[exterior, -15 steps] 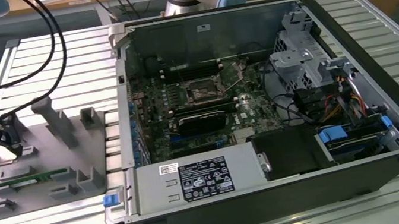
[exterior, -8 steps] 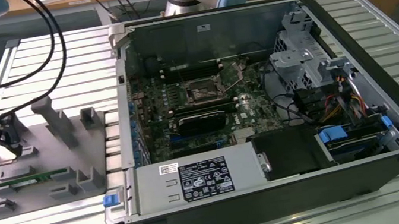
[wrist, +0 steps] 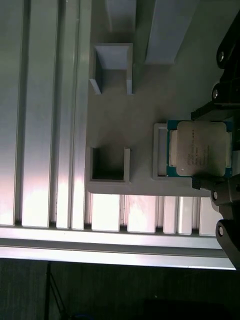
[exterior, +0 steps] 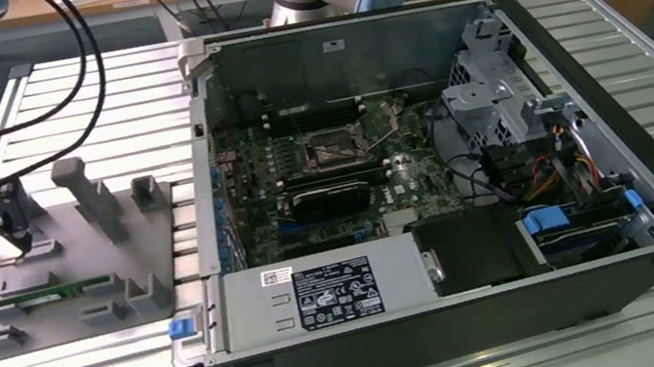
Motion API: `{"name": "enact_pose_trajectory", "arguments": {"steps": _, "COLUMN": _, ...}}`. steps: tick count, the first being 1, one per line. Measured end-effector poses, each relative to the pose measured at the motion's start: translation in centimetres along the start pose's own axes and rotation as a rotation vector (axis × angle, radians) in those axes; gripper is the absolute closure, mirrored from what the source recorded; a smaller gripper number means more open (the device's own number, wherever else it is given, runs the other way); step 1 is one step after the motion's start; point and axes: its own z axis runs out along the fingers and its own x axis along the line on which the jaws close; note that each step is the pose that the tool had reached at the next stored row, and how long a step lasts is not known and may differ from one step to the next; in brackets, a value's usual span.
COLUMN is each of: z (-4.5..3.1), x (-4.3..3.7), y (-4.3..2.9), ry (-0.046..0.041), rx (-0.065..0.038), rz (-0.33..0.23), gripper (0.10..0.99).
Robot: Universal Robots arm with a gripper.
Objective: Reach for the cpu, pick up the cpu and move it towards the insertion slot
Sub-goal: 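Pick up the cpu and move it towards the insertion slot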
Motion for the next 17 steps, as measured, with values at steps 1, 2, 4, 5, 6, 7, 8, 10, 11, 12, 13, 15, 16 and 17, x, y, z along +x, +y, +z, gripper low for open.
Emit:
{"name": "enact_pose_trajectory", "arguments": {"steps": 1, "z": -0.1, "x": 0.0, "y": 0.01, "ry": 0.0, "rx": 0.0, "rz": 0.0, "gripper": 0.553}}
{"name": "enact_pose_trajectory", "arguments": {"steps": 2, "z": -0.18, "x": 0.0, "y": 0.01, "ry": 0.0, "rx": 0.0, "rz": 0.0, "gripper": 0.553}}
{"name": "enact_pose_trajectory", "arguments": {"steps": 4, "z": -0.27, "x": 0.0, "y": 0.02, "ry": -0.0001, "rx": 0.0, "rz": 0.0, "gripper": 0.553}}
{"name": "enact_pose_trajectory", "arguments": {"steps": 5, "z": -0.3, "x": 0.0, "y": 0.02, "ry": -0.0002, "rx": 0.0, "rz": 0.0, "gripper": 0.553}}
{"name": "enact_pose_trajectory", "arguments": {"steps": 6, "z": -0.37, "x": 0.0, "y": 0.02, "ry": 0.0001, "rx": 0.0, "rz": 0.0, "gripper": 0.553}}
{"name": "enact_pose_trajectory", "arguments": {"steps": 7, "z": -0.43, "x": 0.0, "y": 0.02, "ry": 0.0001, "rx": 0.0, "rz": 0.0, "gripper": 0.553}}
{"name": "enact_pose_trajectory", "arguments": {"steps": 8, "z": -0.48, "x": 0.0, "y": 0.03, "ry": 0.0001, "rx": 0.0, "rz": 0.0, "gripper": 0.553}}
{"name": "enact_pose_trajectory", "arguments": {"steps": 10, "z": -0.59, "x": 0.0, "y": 0.04, "ry": 0.0002, "rx": 0.0, "rz": 0.0, "gripper": 0.553}}
{"name": "enact_pose_trajectory", "arguments": {"steps": 11, "z": -0.68, "x": 0.0, "y": 0.04, "ry": 0.0002, "rx": 0.0, "rz": 0.0, "gripper": 0.553}}
{"name": "enact_pose_trajectory", "arguments": {"steps": 12, "z": -0.85, "x": 0.0, "y": 0.06, "ry": 0.0001, "rx": 0.001, "rz": 0.0, "gripper": 0.553}}
{"name": "enact_pose_trajectory", "arguments": {"steps": 13, "z": -1.01, "x": 0.0, "y": 0.06, "ry": 0.0001, "rx": 0.001, "rz": 0.0, "gripper": 0.553}}
{"name": "enact_pose_trajectory", "arguments": {"steps": 15, "z": -1.27, "x": 0.0, "y": 0.07, "ry": 0.0001, "rx": 0.001, "rz": 0.0, "gripper": 0.553}}
{"name": "enact_pose_trajectory", "arguments": {"steps": 16, "z": -1.4, "x": 0.0, "y": 0.08, "ry": 0.0, "rx": 0.001, "rz": 0.0, "gripper": 0.553}}
{"name": "enact_pose_trajectory", "arguments": {"steps": 17, "z": -1.56, "x": -0.01, "y": 0.09, "ry": 0.0001, "rx": 0.001, "rz": 0.0, "gripper": 0.553}}
